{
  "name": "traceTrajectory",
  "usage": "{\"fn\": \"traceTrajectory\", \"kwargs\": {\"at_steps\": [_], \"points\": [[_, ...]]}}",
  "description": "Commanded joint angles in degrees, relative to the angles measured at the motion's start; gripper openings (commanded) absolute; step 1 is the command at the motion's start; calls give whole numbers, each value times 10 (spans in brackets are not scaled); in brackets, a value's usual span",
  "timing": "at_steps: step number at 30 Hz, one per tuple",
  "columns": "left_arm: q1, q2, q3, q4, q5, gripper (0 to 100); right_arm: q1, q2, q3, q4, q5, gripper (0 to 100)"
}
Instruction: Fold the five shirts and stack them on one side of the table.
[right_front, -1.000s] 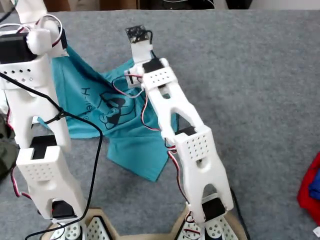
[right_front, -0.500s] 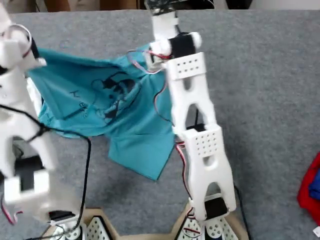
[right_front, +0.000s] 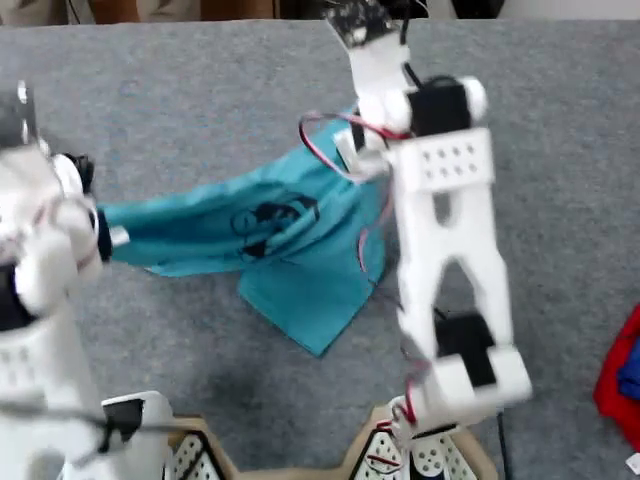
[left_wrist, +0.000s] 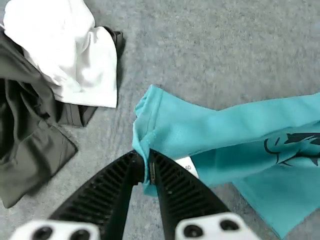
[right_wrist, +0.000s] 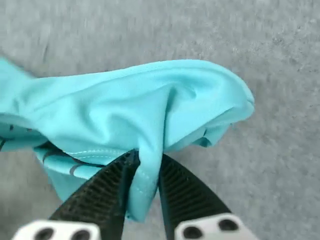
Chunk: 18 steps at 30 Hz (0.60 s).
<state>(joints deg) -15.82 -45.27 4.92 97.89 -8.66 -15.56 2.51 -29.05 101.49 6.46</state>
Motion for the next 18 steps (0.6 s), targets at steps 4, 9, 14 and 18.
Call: {"fn": "traceTrajectory", "kwargs": {"at_steps": [4, 9, 14, 18], "points": [[11, -171, 120, -4, -5, 19, 12, -237, 109, 9, 47, 5], [11, -235, 165, 17, -1, 19, 12, -333, 125, 9, 52, 5], [11, -240, 162, 27, -3, 19, 13, -407, 114, 9, 50, 5], [11, -240, 129, 27, -2, 19, 60, -465, 95, 5, 54, 5]]}}
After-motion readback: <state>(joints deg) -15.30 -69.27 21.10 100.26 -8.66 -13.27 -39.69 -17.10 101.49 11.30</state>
